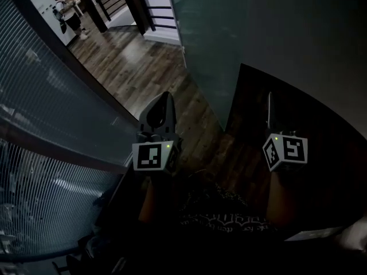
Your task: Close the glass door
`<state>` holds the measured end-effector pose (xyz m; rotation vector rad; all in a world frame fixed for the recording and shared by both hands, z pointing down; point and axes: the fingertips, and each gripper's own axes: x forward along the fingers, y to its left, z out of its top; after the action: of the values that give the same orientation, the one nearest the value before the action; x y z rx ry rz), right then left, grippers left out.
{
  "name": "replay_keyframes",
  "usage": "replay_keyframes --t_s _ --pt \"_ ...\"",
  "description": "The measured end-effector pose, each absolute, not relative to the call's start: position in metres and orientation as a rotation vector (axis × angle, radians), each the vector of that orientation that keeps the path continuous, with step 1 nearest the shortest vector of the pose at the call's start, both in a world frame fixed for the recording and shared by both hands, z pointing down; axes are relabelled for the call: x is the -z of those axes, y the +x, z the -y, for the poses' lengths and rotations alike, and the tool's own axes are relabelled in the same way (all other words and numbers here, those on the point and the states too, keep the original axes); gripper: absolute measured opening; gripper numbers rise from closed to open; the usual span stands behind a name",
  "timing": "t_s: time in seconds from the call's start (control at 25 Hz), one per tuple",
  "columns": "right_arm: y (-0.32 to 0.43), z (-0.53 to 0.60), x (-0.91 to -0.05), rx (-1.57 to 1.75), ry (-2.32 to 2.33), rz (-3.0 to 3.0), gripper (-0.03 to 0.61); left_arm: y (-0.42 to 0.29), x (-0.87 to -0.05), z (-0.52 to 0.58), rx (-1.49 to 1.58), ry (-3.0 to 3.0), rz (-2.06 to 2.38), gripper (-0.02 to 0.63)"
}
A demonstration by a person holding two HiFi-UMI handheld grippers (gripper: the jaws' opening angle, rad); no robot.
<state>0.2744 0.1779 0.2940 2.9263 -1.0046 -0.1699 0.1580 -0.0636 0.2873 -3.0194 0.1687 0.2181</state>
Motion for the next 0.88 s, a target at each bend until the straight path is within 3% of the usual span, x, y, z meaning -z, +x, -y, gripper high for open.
replay_keyframes --t_s 0.88 --pt "0.406 -0.118 -0.31 0.13 2.903 1.081 0.002 0.266 -0.305 0.095 -0.16 -3.025 -0.167 0.001"
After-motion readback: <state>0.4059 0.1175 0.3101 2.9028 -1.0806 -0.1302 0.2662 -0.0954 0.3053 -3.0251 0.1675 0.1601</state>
